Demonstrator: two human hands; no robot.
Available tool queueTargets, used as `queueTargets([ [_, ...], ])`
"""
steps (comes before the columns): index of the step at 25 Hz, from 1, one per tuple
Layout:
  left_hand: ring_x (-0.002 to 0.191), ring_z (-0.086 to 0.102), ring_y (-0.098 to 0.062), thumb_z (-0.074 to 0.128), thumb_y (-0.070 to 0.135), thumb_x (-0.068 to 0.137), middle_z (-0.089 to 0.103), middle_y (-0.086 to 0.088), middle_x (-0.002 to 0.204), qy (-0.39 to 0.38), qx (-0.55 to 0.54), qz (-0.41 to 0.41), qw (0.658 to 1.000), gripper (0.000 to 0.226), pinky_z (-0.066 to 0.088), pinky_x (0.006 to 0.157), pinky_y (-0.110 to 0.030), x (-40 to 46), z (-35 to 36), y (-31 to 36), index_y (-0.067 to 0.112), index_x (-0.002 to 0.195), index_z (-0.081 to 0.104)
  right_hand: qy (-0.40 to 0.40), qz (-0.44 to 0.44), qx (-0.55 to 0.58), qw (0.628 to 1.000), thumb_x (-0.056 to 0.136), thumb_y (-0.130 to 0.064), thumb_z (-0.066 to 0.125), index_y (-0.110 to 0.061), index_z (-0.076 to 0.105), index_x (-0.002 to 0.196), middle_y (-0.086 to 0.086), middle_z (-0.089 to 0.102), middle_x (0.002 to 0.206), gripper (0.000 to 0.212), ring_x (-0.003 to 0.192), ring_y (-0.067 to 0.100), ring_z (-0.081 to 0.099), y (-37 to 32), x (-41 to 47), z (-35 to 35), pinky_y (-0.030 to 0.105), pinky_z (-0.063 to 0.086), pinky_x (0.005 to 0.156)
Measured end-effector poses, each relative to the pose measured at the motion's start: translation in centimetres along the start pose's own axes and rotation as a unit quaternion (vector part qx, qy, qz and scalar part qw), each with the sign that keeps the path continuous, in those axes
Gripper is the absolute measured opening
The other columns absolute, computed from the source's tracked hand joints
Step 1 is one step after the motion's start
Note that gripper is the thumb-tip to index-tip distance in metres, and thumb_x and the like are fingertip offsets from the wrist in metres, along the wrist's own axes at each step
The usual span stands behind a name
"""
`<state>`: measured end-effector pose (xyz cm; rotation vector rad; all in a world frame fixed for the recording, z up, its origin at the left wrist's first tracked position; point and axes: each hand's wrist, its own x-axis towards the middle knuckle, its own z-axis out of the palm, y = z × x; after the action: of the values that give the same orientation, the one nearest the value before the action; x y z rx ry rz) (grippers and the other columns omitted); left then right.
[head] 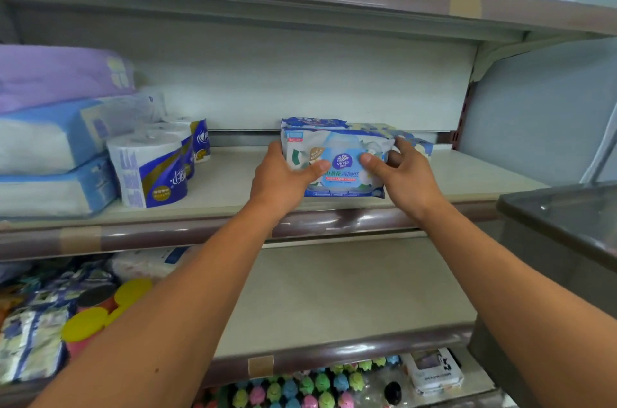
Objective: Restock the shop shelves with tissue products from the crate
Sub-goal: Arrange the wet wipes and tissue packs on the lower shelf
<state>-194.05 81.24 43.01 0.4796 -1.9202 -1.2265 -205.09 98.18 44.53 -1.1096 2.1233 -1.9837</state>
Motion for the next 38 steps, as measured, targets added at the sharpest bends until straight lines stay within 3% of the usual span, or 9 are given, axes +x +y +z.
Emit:
queueTargets([
  [6, 0.097, 0.064, -0.014, 0.076, 0.039, 0.08, 0.063, 0.007, 0.108, -0.025, 0.044, -0.014, 0.999, 0.051, 0.054, 0.08, -0.03, 0.7, 1.2, -1.6, 0.017, 0.114, 0.043, -0.007, -0.013, -0.047, 0.999, 0.085, -0.032, 0.071, -0.017, 0.056, 0.122, -0.003, 0.07, 0.113, 0.042, 0.104, 0.013, 0.067, 3.6, 2.2, 0.5, 0.04, 0.055, 0.092],
  [10, 0.093, 0.06, -0.014, 0.072, 0.039, 0.083, 0.061, 0.005, 0.11, -0.039, 0.085, -0.013, 0.995, 0.052, 0.048, 0.076, -0.027, 1.5, 1.6, -1.8, 0.015, 0.116, 0.04, -0.012, -0.007, -0.074, 0.997, 0.085, -0.038, 0.07, -0.02, 0.053, 0.124, -0.006, 0.067, 0.117, 0.047, 0.108, 0.011, 0.064, 4.7, 3.3, 0.6, 0.037, 0.053, 0.095],
  [12, 0.094, 0.059, -0.015, 0.072, 0.039, 0.084, 0.061, 0.004, 0.113, -0.046, 0.111, -0.016, 0.993, 0.055, 0.047, 0.076, -0.026, 2.1, 1.9, -2.0, 0.015, 0.12, 0.038, -0.023, -0.008, -0.096, 0.995, 0.086, -0.038, 0.068, -0.02, 0.044, 0.136, -0.011, 0.057, 0.125, 0.058, 0.117, 0.007, 0.055, 4.6, 3.5, 0.7, 0.028, 0.047, 0.099],
  [15, 0.106, 0.061, -0.023, 0.07, 0.041, 0.085, 0.06, -0.002, 0.124, -0.065, 0.183, -0.025, 0.981, 0.062, 0.051, 0.087, -0.034, 3.3, 2.4, -2.3, 0.015, 0.128, 0.033, -0.033, 0.001, -0.167, 0.985, 0.093, -0.034, 0.061, -0.011, 0.029, 0.147, -0.006, 0.048, 0.126, 0.067, 0.121, 0.01, 0.045, 4.6, 4.2, 0.7, 0.019, 0.034, 0.091],
  [17, 0.111, 0.06, -0.026, 0.067, 0.043, 0.087, 0.058, -0.006, 0.128, -0.067, 0.216, -0.034, 0.974, 0.065, 0.052, 0.091, -0.04, 3.8, 2.7, -2.4, 0.014, 0.132, 0.031, -0.036, 0.015, -0.218, 0.975, 0.095, -0.035, 0.057, -0.008, 0.036, 0.141, 0.004, 0.052, 0.134, 0.058, 0.12, 0.02, 0.05, 4.7, 5.1, 0.8, 0.019, 0.036, 0.085],
  [20, 0.113, 0.058, -0.028, 0.063, 0.039, 0.091, 0.056, -0.009, 0.131, -0.075, 0.23, -0.045, 0.969, 0.064, 0.049, 0.09, -0.036, 4.4, 3.2, -2.5, 0.012, 0.136, 0.027, -0.042, 0.037, -0.274, 0.96, 0.097, -0.039, 0.052, -0.004, 0.048, 0.125, 0.013, 0.058, 0.127, 0.045, 0.095, 0.018, 0.05, 4.7, 6.1, 1.2, 0.024, 0.035, 0.068],
  [28, 0.113, 0.055, -0.025, 0.055, 0.036, 0.096, 0.051, -0.008, 0.135, -0.108, 0.219, -0.071, 0.967, 0.062, 0.045, 0.086, -0.031, 6.3, 3.9, -3.0, 0.01, 0.139, 0.018, -0.007, 0.053, -0.296, 0.954, 0.097, -0.045, 0.046, -0.003, 0.042, 0.135, 0.019, 0.058, 0.127, 0.056, 0.113, 0.033, 0.057, 6.5, 8.1, 2.5, 0.035, 0.047, 0.084],
  [33, 0.098, 0.053, -0.018, 0.053, 0.036, 0.097, 0.053, -0.005, 0.129, -0.108, 0.203, -0.056, 0.972, 0.055, 0.043, 0.081, -0.029, 5.8, 4.1, -3.8, 0.012, 0.133, 0.02, -0.02, 0.051, -0.291, 0.955, 0.099, -0.045, 0.043, -0.004, 0.033, 0.142, 0.019, 0.055, 0.132, 0.061, 0.115, 0.031, 0.056, 7.0, 7.7, 2.5, 0.029, 0.042, 0.075],
  [38, 0.094, 0.053, -0.016, 0.06, 0.038, 0.092, 0.052, 0.005, 0.112, -0.086, 0.186, -0.068, 0.976, 0.057, 0.042, 0.076, -0.027, 5.3, 4.2, -3.6, 0.015, 0.127, 0.022, -0.03, 0.06, -0.285, 0.956, 0.099, -0.043, 0.043, -0.003, 0.033, 0.142, 0.017, 0.056, 0.132, 0.059, 0.115, 0.031, 0.056, 7.0, 7.7, 2.3, 0.029, 0.041, 0.077],
])
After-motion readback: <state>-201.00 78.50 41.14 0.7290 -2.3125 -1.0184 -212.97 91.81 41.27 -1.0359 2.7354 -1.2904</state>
